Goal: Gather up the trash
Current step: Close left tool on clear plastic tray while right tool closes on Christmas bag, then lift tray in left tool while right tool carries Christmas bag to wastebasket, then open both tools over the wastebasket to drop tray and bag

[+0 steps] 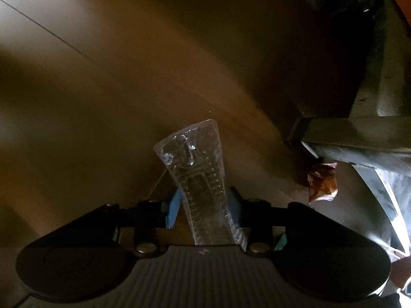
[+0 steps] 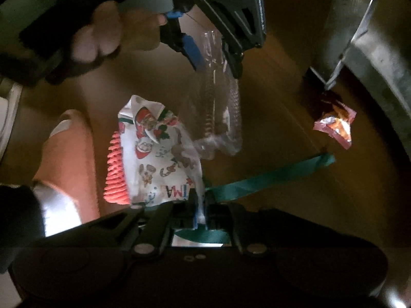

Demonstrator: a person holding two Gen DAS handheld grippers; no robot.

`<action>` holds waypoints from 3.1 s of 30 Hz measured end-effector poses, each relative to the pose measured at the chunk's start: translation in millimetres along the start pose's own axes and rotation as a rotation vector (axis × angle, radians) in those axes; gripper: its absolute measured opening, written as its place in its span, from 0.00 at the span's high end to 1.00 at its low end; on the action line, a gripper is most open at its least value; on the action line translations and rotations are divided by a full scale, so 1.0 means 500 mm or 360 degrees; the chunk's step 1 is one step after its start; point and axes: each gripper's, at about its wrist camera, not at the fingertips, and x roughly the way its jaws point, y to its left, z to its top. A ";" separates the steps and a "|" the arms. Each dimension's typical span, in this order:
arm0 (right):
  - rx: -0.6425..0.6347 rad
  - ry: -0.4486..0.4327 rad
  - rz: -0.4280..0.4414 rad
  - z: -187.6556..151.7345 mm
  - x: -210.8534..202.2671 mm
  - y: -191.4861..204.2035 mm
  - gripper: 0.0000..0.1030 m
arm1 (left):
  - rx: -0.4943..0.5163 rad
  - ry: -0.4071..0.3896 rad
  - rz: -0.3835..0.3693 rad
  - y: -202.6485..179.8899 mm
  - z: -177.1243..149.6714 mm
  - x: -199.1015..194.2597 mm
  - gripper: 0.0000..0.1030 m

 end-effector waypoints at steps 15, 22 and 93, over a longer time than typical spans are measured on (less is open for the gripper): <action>0.0089 -0.0218 -0.0197 -0.079 -0.263 0.030 0.97 | 0.0086 -0.0112 0.0084 0.053 -0.056 -0.265 0.65; 0.0161 -0.0435 -0.0301 -0.091 -0.416 0.054 0.97 | 0.0026 -0.0295 0.0034 0.057 -0.087 -0.437 0.65; 0.0325 -0.1324 -0.1083 0.048 -1.232 -0.092 0.91 | 0.0752 -0.1409 -0.0426 -0.625 -0.197 -1.182 0.63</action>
